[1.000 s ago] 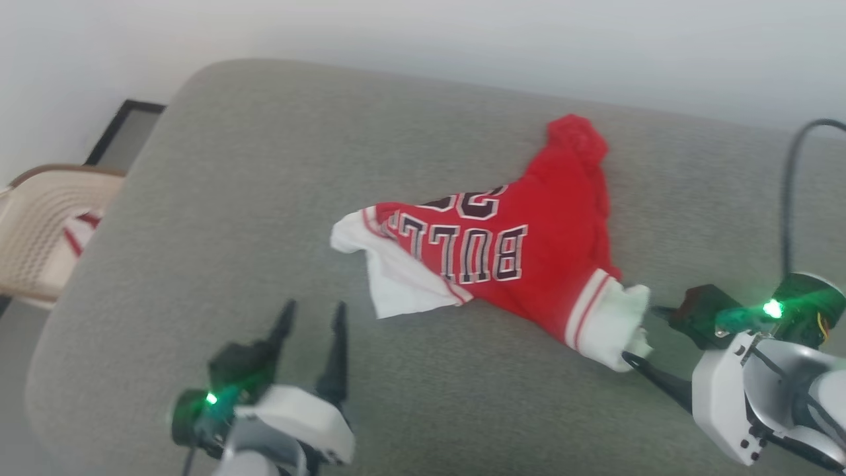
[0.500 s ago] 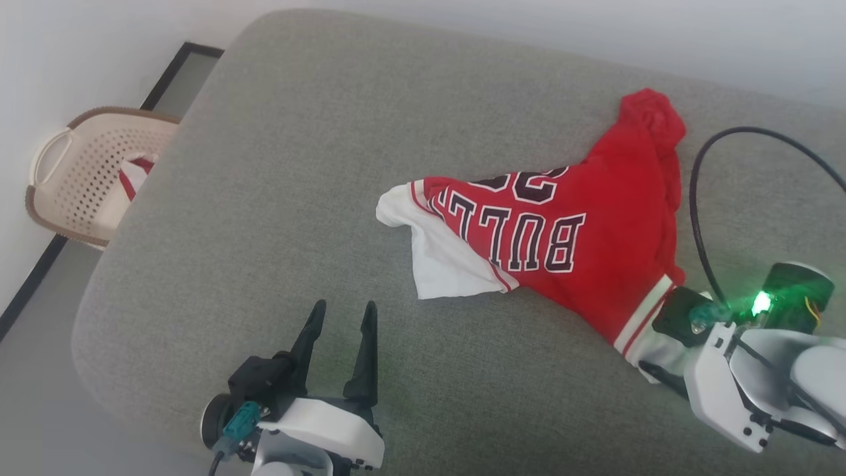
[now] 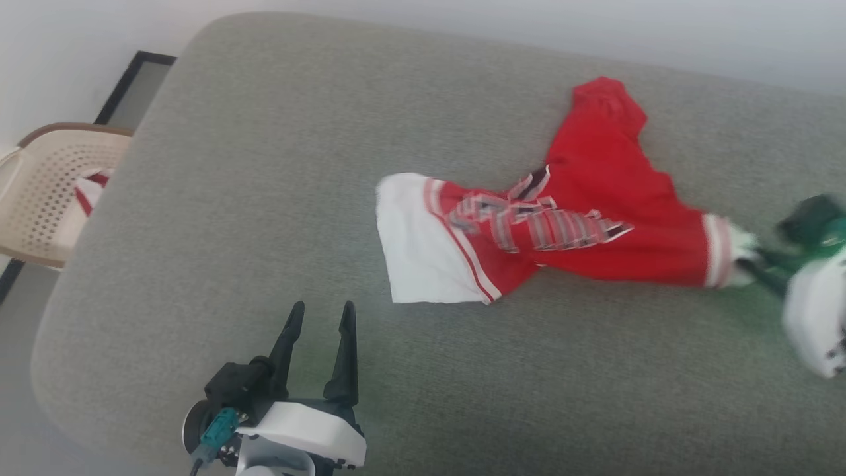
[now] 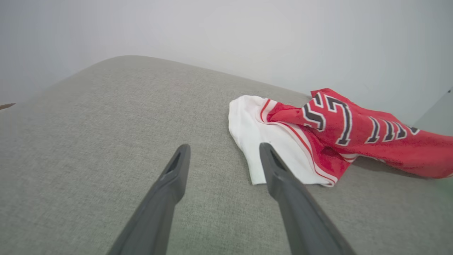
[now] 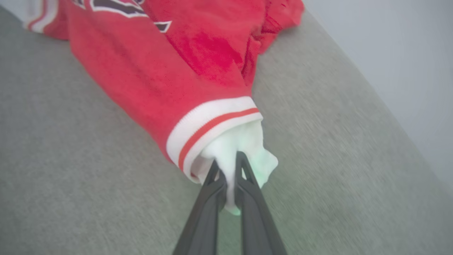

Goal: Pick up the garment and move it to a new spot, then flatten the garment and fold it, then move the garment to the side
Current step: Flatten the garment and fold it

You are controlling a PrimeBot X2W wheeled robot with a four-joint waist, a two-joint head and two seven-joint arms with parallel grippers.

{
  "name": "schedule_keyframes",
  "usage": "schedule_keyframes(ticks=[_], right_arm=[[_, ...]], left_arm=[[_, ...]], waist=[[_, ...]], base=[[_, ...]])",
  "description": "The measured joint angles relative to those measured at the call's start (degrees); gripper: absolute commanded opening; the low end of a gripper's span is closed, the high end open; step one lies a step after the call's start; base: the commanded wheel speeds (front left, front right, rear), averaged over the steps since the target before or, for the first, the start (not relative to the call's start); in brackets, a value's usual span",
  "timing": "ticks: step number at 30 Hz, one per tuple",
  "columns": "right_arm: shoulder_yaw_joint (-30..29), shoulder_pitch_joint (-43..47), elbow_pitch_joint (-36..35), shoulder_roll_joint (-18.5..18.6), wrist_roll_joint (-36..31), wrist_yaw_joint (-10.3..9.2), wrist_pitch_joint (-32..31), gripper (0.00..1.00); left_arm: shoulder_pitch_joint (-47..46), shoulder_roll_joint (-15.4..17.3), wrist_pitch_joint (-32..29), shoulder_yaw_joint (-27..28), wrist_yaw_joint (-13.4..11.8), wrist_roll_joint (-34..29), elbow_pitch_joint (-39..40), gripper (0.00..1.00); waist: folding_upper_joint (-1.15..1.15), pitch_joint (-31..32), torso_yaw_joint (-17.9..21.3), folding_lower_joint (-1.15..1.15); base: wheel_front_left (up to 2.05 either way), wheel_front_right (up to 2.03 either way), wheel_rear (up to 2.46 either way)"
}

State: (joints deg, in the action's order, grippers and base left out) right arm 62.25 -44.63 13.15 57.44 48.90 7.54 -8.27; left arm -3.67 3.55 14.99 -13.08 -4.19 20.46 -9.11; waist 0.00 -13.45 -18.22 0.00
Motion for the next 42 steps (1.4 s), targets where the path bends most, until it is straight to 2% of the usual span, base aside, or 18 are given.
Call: schedule_keyframes(ticks=[3,7,13,17,18,19,20,24,27,31,32,36,38,40,42], right_arm=[[-5.8,2.2,4.4,1.0,5.1,-0.01,2.6,0.0],[-10.6,4.9,10.8,1.8,7.1,-0.01,4.6,0.0],[-13.9,8.0,18.7,1.6,4.3,-0.01,6.8,0.0],[-15.1,9.2,21.1,-1.4,2.6,-0.01,7.9,0.0],[-15.6,9.2,21.4,-2.3,2.6,-0.01,8.4,0.04],[-16.0,9.2,21.8,-3.1,2.4,-0.01,9.3,0.32],[-16.5,9.2,22.3,-3.8,1.9,-0.01,10.3,1.0],[-19.3,10.6,24.2,-6.1,0.7,-0.01,15.9,1.0],[-22.3,12.1,25.2,-7.7,0.2,-0.01,20.1,1.0],[-28.3,13.5,25.2,-9.6,-0.3,-0.01,22.6,1.0],[-28.3,13.5,25.2,-9.6,-0.3,-0.01,22.6,1.0],[-34.2,14.7,23.3,-11.1,-2.5,-0.01,23.1,1.0],[-37.0,15.7,22.0,-12.0,-4.0,-0.01,23.2,1.0],[-39.8,16.4,20.4,-12.7,-5.5,-0.01,23.2,1.0],[-42.1,17.4,18.9,-13.5,-6.8,-0.01,23.2,1.0]], left_arm=[[-0.1,-0.2,0.0,0.5,0.6,-0.5,0.0,1.0],[-0.5,-0.4,0.0,0.4,1.4,-1.4,-0.3,1.0],[-2.0,-0.5,0.0,0.2,2.4,-2.6,-1.3,1.0],[-4.5,-0.4,0.0,-0.1,3.6,-3.5,-2.3,1.0],[-5.3,-0.2,0.0,-0.5,4.2,-3.7,-2.8,1.0],[-6.3,0.1,0.0,-0.7,4.9,-3.8,-3.5,1.0],[-7.5,0.4,-0.2,-0.8,5.6,-3.8,-4.0,1.0],[-13.6,3.1,-4.0,-0.7,8.4,-2.4,-5.2,1.0],[-18.8,6.2,-10.4,-0.8,10.2,0.2,-6.2,1.0],[-24.6,10.4,-25.3,-3.7,11.4,6.5,-8.1,1.0],[-24.6,10.4,-25.3,-3.7,11.4,6.5,-8.1,1.0],[-29.3,15.0,-45.3,-9.5,11.5,16.5,-8.6,1.0],[-30.5,16.3,-54.4,-10.3,11.5,22.5,-8.4,1.0],[-31.9,17.5,-60.5,-10.7,11.5,25.9,-7.8,1.0],[-32.9,17.8,-64.1,-10.4,11.3,28.0,-7.9,1.0]], waist=[[0.0,-0.4,1.3,0.0],[0.0,-1.2,2.3,0.0],[0.0,-2.4,3.4,0.0],[0.0,-2.8,4.4,0.0],[0.0,-2.9,4.7,0.0],[0.0,-2.9,5.0,0.0],[0.0,-2.9,5.4,0.0],[0.0,-2.5,7.0,0.0],[0.0,-2.0,8.5,0.0],[0.0,-1.6,10.8,0.0],[0.0,-1.6,10.8,0.0],[0.0,-1.6,13.4,0.0],[0.0,-1.7,14.7,0.0],[0.0,-2.0,15.9,0.0],[0.0,-2.4,17.1,0.0]], base=[[0.0,0.0,0.0],[0.0,0.0,0.0],[0.0,0.0,0.0],[0.0,0.0,0.0],[0.0,0.0,0.0],[0.0,0.0,0.0],[0.0,0.0,0.0],[0.0,0.0,0.0],[0.0,0.0,0.0],[0.0,0.0,0.0],[0.0,0.0,0.0],[0.0,0.0,0.0],[0.0,0.0,0.0],[0.0,0.0,0.0],[0.0,0.0,0.0]])
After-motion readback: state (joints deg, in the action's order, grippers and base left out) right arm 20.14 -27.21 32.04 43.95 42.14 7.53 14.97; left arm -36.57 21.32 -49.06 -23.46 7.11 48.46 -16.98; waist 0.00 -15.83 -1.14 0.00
